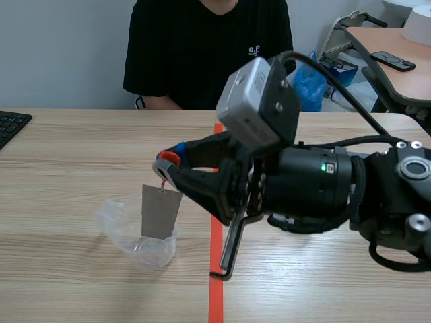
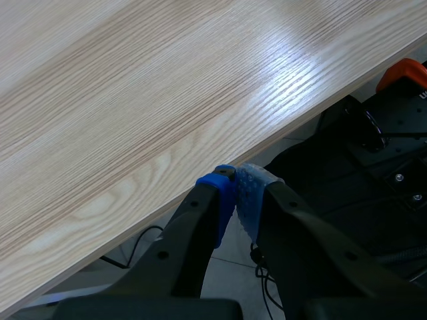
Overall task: Do the redox reaction experiment.
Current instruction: 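Lift the metal plate out of the left beaker, then move the plate over the blue solution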
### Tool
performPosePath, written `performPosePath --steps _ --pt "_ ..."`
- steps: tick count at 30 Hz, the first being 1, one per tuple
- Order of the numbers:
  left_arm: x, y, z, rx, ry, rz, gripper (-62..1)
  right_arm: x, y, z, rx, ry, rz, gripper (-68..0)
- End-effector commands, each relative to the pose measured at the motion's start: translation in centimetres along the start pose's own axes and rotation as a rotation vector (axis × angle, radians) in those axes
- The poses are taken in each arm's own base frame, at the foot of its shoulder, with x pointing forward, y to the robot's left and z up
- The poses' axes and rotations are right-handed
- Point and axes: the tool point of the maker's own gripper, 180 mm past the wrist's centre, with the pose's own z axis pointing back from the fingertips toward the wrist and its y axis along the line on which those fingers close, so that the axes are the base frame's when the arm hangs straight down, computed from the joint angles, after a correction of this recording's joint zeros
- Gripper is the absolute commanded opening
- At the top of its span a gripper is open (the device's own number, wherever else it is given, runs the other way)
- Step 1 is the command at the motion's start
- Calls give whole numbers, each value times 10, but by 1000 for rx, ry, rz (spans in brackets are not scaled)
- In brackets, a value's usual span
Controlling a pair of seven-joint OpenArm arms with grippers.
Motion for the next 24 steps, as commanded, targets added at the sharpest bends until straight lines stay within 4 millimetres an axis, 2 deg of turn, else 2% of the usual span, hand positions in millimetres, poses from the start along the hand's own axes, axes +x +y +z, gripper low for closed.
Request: performPosePath --steps 1,5,11,17,24 --pt "5 3 1 12 -21 0 -573 21 -12 -5 -7 -49 27 -660" --pt "6 3 1 12 -21 0 -573 25 -22 -13 -21 -26 -15 -660" --pt "6 3 1 12 -21 0 -573 17 -24 -29 -9 63 -87 -660" --pt "7 5 -2 17 -29 -4 -573 12 -20 -32 4 126 -129 -659" --pt "7 5 -2 17 -29 -4 -573 29 -21 -30 -3 135 -116 -658"
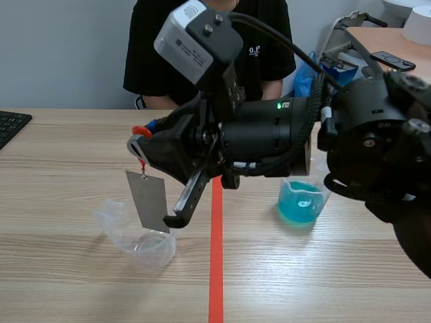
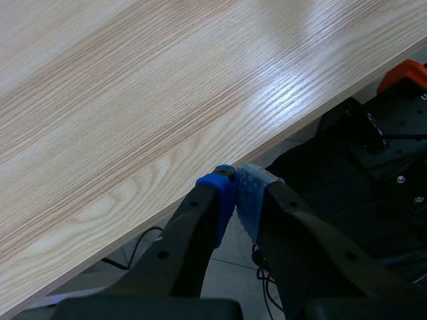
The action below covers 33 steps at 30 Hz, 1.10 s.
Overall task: Do the redox reaction experiment.
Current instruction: 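Move the plate over the blue solution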
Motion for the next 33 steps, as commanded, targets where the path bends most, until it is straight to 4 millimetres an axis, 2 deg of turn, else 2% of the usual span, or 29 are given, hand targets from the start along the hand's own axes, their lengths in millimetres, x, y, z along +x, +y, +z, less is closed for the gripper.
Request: performPosePath --steps 1,10,14,24,33 --pt "6 4 0 14 -25 -2 -573 23 -7 6 -21 -45 28 -658" --pt "6 4 0 14 -25 -2 -573 52 -9 23 -34 -59 39 -658" --pt "6 4 0 14 -25 -2 -573 59 -17 33 -60 -57 36 -658" --pt "6 4 0 14 -25 -2 -573 58 -54 69 -173 -6 46 -658" --pt "6 4 0 14 -25 -2 -573 54 -75 106 -232 67 72 -658"
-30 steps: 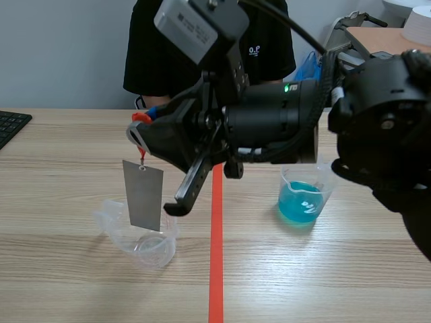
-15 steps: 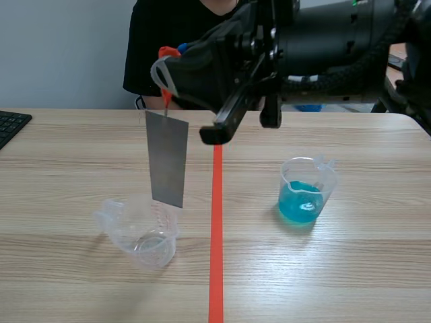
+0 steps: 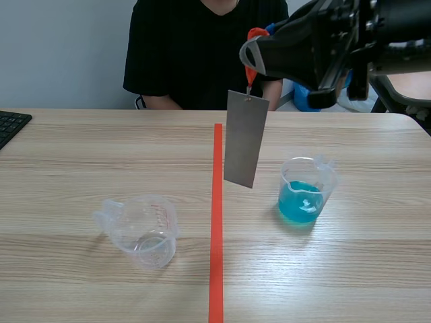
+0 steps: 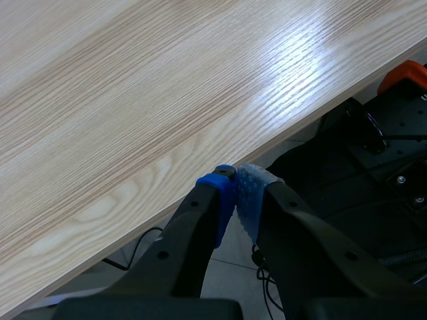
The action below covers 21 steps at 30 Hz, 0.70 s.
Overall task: Do the redox reaction experiment.
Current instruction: 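Move the plate over the blue solution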
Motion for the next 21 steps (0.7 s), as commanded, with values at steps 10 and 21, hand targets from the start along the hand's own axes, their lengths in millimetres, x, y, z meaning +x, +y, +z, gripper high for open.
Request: performPosePath --steps 10,21 --pt "6 4 0 14 -25 -2 -573 5 -23 36 -34 52 25 -660" --pt "6 4 0 14 -25 -2 -573 -7 -57 59 -95 91 -16 -660"
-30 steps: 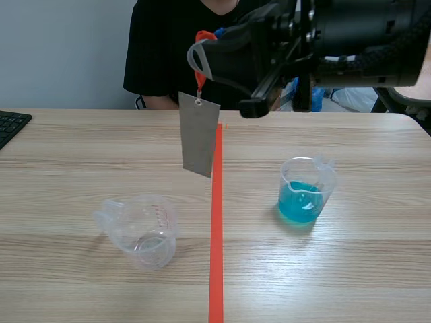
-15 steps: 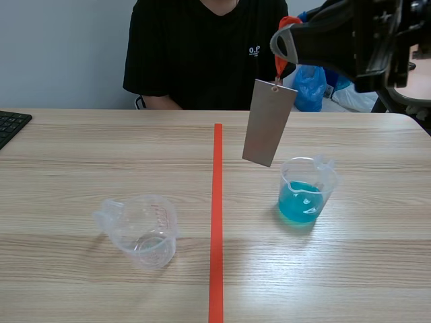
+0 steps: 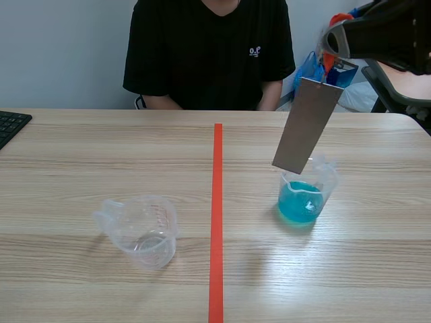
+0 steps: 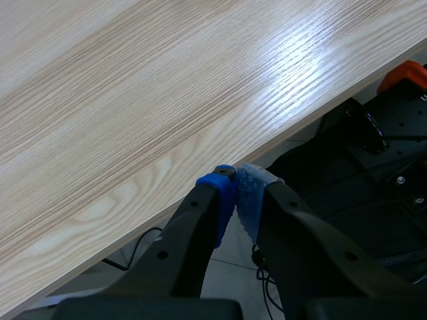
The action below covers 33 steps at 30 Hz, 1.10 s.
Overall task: Do the redox reaction experiment.
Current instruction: 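Move the plate over the blue solution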
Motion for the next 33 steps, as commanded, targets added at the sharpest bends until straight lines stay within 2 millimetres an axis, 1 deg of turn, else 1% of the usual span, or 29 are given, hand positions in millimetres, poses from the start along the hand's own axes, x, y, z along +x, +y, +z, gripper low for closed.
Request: performPosePath --steps 1,7,12,17,33 --pt "6 4 0 14 -25 -2 -573 6 -12 7 -25 -21 9 -660" --pt "6 4 0 14 -25 -2 -573 -7 -32 15 -47 -30 -26 -660" --pt "6 4 0 14 -25 -2 -573 -12 -38 19 -41 -52 -42 -660" --pt "6 4 0 14 -25 -2 -573 -11 -41 20 -44 -68 -49 -660" --pt "7 4 0 14 -29 -2 -573 -7 -41 20 -43 -93 -50 -660"
